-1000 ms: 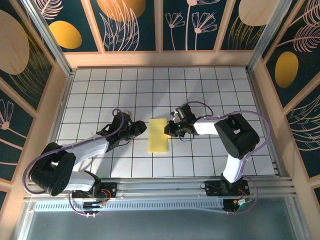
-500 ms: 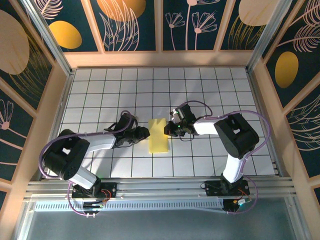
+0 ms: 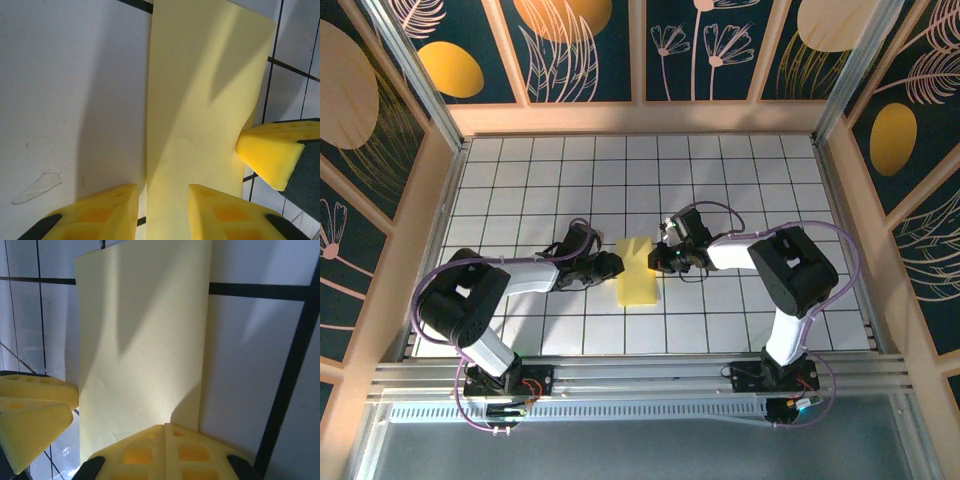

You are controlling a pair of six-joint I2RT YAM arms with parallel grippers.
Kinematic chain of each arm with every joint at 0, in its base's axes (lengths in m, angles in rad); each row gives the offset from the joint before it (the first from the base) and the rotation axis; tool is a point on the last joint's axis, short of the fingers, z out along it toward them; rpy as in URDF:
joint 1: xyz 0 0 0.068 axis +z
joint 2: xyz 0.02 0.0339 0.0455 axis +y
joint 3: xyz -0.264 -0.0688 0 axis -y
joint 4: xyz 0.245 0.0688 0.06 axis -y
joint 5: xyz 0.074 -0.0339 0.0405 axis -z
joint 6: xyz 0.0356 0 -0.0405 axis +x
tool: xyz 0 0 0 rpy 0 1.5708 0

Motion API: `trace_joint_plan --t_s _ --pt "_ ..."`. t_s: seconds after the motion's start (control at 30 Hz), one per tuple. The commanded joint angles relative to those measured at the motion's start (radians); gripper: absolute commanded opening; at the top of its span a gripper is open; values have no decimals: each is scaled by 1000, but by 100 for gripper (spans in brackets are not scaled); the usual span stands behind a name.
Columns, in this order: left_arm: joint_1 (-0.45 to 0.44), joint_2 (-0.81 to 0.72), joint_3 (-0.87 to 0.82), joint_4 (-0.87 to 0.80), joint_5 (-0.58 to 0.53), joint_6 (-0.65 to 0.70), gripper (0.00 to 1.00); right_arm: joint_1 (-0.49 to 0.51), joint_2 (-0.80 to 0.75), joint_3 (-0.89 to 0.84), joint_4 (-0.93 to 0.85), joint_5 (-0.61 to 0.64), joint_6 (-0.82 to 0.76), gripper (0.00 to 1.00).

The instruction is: Fold a paper plane with a square sheet of paper (fold left side to right side)

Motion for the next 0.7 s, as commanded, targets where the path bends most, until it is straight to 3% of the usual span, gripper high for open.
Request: trace_joint_plan --t_s 0.0,0.5,0.67 --pt "-17 36 17 20 40 13 30 2 20 -22 -50 33 -28 0" --pt "-24 -8 4 39 7 -17 18 1 9 -27 -41 29 -24 0" --pt "-23 -27 2 18 -15 -21 9 1 3 -24 -42 29 -24 0"
